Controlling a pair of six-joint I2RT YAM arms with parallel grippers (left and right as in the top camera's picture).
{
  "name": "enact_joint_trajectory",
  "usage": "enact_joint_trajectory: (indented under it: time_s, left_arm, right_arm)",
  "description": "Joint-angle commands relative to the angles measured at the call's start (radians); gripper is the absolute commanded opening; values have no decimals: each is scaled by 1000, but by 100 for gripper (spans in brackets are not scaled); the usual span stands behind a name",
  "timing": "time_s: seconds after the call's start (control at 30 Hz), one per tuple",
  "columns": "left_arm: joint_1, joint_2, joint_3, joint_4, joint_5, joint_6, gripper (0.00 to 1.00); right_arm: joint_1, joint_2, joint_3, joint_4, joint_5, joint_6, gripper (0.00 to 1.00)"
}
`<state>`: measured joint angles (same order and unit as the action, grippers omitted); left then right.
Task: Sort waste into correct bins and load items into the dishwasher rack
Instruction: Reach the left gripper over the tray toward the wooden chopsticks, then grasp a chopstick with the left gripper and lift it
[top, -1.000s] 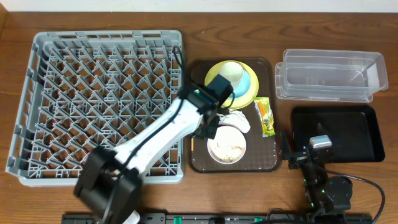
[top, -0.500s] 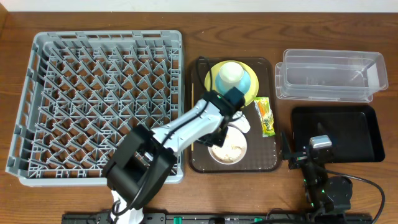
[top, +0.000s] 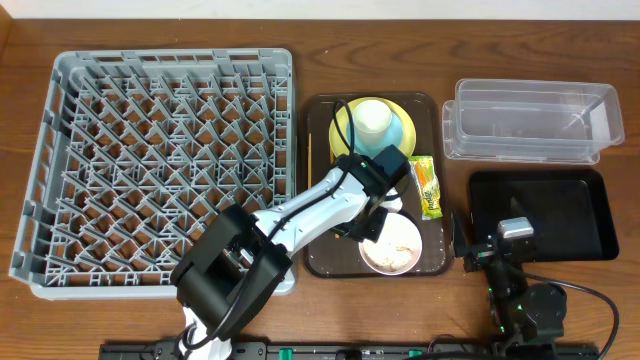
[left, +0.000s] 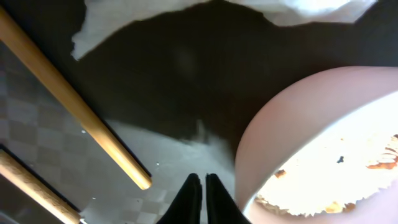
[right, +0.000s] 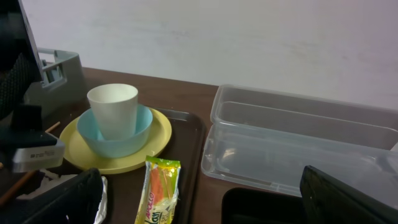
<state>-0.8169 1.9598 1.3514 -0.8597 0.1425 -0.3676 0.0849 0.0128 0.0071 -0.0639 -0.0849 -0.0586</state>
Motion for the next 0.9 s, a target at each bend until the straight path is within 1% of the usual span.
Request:
enact_joint_trajectory:
  time_s: [0.0,0.07,0.1,0.27,0.37,0.43,0.47,0.73,0.87]
  left_arm:
    - [15,5,8,-2,-118,-2,13]
    - [31,3,16,-2,-164,-6,21]
    - [43,2,20,-2,-184,-11,23]
    - [112,0,24,14,-196,-12,24]
    - [144,0,23,40,-196,-12,33]
    - [160,0,23,66,-196,-12,40]
    - [165,0,23,80,-196,-11,42]
    - [167,1,3,205,-197,-12,43]
    - [167,7,-9,226,-234,-13,43]
  right_arm:
    - [-12,-2,-2,-4,6,13,99]
    - [-12,-2,-2,-4,6,13,99]
    - [-12,-2,-2,-4,6,13,99]
    - [-12,-2,-2,-4,6,13,99]
    - [-12,-2,-2,-4,6,13,99]
    - [-12,-2,-2,-4,6,13,99]
    - [-12,-2,-2,-4,6,13,99]
    - [-12,-2,-2,-4,6,13,99]
    - [-12,-2,-2,-4,6,13,99]
